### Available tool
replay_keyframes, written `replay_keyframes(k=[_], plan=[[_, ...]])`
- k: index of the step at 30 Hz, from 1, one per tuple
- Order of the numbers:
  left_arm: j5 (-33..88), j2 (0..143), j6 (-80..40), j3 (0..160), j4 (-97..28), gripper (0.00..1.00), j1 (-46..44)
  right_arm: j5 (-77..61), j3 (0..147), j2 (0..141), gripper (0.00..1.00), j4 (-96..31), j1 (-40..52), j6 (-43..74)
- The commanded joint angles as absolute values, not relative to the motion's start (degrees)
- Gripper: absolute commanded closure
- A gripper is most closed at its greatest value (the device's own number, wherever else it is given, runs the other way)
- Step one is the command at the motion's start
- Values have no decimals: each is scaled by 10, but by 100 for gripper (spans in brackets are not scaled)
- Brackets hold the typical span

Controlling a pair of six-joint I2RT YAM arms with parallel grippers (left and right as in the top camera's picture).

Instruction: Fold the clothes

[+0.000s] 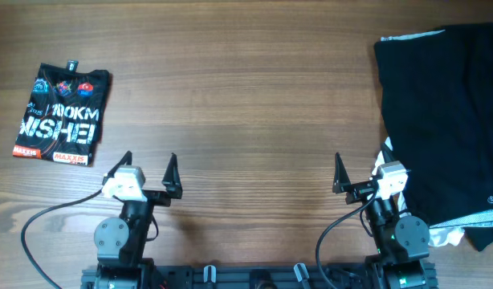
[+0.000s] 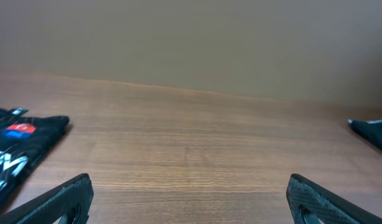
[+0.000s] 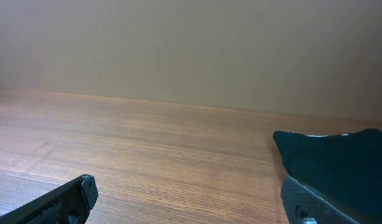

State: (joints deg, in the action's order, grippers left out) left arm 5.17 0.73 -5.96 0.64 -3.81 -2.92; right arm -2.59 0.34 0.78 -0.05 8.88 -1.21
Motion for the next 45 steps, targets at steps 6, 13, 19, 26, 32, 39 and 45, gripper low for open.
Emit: replay_keyframes(k=[6, 13, 19, 26, 32, 39, 45], plan=[[103, 2, 3, 3, -36, 0, -32, -35, 3, 3, 0, 1, 85, -11], [105, 2, -4, 3, -35, 0, -32, -35, 3, 3, 0, 1, 85, -11], [105, 2, -4, 3, -35, 0, -32, -35, 3, 3, 0, 1, 85, -11], [105, 2, -4, 3, -35, 0, -32, -35, 3, 3, 0, 1, 85, -11], [105, 2, -4, 3, -35, 0, -32, -35, 3, 3, 0, 1, 85, -11], [105, 2, -4, 3, -35, 0, -32, -35, 3, 3, 0, 1, 85, -11], [105, 2, -4, 3, -35, 0, -32, -35, 3, 3, 0, 1, 85, -11]])
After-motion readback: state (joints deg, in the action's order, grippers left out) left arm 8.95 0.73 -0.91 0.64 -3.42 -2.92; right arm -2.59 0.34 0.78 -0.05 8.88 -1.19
